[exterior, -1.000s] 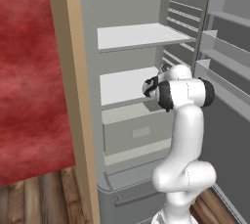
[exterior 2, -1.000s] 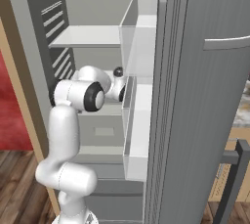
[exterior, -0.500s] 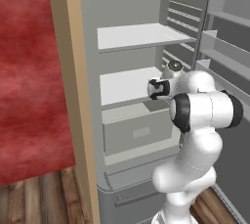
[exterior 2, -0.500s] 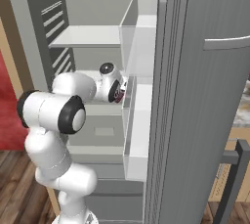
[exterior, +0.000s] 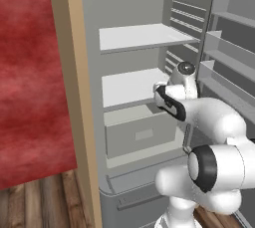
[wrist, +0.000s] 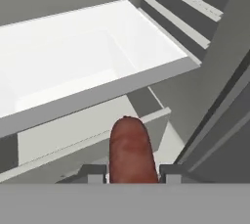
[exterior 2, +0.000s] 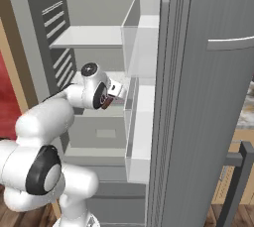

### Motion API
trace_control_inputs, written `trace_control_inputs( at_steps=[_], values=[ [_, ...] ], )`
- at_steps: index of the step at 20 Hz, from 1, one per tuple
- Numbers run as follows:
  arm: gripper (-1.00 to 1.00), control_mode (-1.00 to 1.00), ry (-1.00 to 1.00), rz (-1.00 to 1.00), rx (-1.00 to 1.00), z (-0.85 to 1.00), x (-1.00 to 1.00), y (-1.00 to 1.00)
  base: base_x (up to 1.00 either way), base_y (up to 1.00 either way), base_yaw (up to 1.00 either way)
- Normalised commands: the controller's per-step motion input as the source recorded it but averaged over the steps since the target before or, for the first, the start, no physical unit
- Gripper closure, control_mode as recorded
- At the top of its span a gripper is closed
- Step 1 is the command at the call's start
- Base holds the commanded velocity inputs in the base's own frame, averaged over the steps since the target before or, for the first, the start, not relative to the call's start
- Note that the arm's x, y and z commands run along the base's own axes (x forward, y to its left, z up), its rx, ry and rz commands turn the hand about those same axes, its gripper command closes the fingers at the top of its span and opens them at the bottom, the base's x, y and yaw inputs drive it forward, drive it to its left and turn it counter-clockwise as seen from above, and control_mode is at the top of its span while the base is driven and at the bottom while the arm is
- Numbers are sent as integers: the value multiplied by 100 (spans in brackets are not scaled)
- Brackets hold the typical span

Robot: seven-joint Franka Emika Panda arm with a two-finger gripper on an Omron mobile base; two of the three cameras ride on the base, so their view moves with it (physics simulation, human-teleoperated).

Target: Move the hot dog bun to the plate on the dining table and place the condiment next to that plate. Then navigate to the fridge and take the sausage and place it on the plate as well.

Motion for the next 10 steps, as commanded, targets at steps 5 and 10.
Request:
trace_control_inputs(
  at_steps=[5,10],
  values=[
    [100,-100,21,0,0,62,-100,48,0,0,0],
    [100,-100,23,0,0,50,-100,41,0,0,0]
  ],
)
